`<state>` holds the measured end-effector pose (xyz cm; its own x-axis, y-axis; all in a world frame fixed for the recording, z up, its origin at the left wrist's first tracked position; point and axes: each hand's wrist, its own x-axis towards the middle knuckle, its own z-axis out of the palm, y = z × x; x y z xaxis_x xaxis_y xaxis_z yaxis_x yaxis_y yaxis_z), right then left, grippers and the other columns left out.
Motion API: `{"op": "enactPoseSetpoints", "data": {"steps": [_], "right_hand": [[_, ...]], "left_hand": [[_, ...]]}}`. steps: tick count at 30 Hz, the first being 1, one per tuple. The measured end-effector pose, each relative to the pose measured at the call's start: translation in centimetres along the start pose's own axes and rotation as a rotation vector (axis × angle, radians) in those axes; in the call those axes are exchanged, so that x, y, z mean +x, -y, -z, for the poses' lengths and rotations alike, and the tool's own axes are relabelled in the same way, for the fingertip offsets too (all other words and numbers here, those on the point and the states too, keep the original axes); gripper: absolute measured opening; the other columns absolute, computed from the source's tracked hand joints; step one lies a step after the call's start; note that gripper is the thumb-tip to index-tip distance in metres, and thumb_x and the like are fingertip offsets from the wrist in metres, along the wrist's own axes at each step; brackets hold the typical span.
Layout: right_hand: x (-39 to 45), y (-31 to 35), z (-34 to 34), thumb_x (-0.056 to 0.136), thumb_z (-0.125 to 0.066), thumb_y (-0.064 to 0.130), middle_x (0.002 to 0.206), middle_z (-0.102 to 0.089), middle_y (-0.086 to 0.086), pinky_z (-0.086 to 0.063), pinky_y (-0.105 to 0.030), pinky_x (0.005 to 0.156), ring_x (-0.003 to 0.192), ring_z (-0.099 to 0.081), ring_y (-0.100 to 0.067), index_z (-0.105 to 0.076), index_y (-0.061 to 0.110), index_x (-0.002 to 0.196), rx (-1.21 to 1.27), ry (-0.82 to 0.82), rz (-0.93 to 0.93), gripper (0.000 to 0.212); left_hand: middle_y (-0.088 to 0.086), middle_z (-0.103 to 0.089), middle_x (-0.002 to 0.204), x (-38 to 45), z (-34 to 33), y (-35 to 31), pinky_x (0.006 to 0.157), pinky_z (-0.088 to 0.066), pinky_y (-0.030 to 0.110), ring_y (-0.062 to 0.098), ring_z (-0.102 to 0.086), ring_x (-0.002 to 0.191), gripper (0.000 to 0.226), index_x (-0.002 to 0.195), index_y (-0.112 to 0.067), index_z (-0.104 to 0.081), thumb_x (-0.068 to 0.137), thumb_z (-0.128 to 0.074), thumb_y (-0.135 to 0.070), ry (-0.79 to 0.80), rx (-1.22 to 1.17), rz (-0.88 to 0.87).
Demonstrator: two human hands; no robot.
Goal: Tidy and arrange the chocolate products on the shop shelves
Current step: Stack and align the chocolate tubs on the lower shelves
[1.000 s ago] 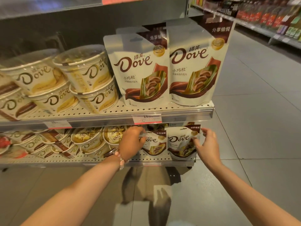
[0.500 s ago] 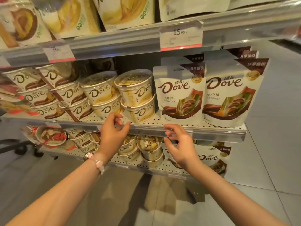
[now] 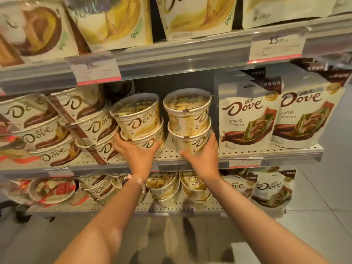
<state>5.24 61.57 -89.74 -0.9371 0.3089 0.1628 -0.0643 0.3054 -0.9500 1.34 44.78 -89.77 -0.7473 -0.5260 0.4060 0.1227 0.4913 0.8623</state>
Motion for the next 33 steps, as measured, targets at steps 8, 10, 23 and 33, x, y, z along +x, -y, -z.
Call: {"op": "enactPoseSetpoints", "data": {"steps": [8,10,23,33], "right_hand": [[1.2,0.1,-2.8,0.052,-0.09,0.025,0.15,-0.029,-0.004,-0.027,-0.043,0.114,0.139,-0.026,-0.02,-0.008,0.02,0.148,-0.097,-0.137,-0.062,0.126],[1.8,0.5,-2.7,0.053,-0.089,0.017,0.149,-0.031,-0.005,-0.027,-0.045,0.114,0.138,-0.028,-0.022,-0.003,0.019,0.148,-0.057,-0.117,-0.113,0.128],[1.6,-0.3,-3.0,0.049,-0.089,0.025,0.135,-0.046,-0.004,-0.037,-0.044,0.107,0.127,-0.041,-0.021,-0.033,0.015,0.138,-0.129,-0.159,0.005,0.106],[0.6,-1.0,-4.8,0.054,-0.08,0.039,0.142,-0.034,-0.009,-0.023,-0.046,0.114,0.134,-0.027,-0.026,-0.02,0.013,0.144,-0.252,-0.308,0.025,0.112]], "left_hand": [[0.016,-0.021,0.148,1.9,-0.5,3.1,0.109,-0.02,0.035,0.032,-0.024,0.135,0.135,0.145,-0.013,-0.005,0.043,-0.089,-0.046,0.085,-0.071,0.043],[0.016,-0.027,0.145,2.1,-0.5,3.2,0.107,-0.019,0.03,0.031,-0.028,0.133,0.133,0.143,-0.008,-0.011,0.043,-0.089,-0.046,0.1,-0.074,0.052],[0.008,-0.043,0.133,2.0,0.1,3.6,0.097,-0.029,0.025,0.022,-0.043,0.121,0.112,0.136,-0.011,-0.026,0.048,-0.089,-0.042,0.171,-0.114,0.018],[0.008,-0.039,0.139,2.9,1.3,4.1,0.109,-0.03,0.038,0.024,-0.036,0.13,0.113,0.138,-0.012,-0.027,0.047,-0.088,-0.042,0.261,-0.091,-0.019]]}}
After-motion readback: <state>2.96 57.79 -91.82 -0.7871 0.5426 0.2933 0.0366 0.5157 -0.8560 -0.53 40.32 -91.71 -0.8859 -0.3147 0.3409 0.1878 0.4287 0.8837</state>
